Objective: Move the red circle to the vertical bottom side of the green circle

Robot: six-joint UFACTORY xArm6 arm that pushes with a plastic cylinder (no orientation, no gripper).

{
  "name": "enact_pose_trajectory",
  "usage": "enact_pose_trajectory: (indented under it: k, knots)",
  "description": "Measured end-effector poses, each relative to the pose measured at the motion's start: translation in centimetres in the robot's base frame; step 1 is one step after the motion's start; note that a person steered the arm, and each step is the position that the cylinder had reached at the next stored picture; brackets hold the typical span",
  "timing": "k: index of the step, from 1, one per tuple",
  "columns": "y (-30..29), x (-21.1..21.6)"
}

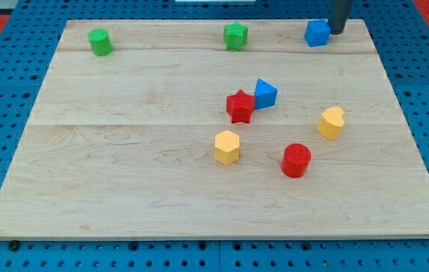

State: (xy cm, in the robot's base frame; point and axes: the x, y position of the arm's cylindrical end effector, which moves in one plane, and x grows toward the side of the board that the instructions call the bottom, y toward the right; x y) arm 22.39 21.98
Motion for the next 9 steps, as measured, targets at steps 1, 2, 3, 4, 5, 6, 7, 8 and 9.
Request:
enact_pose_trajectory:
  k: [1,2,3,4,5,6,7,8,9]
  knots:
    - [1.9,0.4]
    - [2.3,4.2]
    - [1.9,5.5]
    - [1.9,5.6]
    - [1.9,6.8]
    - [2.0,9.6]
    - [2.0,14.5]
    - [2.5,19.2]
    - [2.9,25.0]
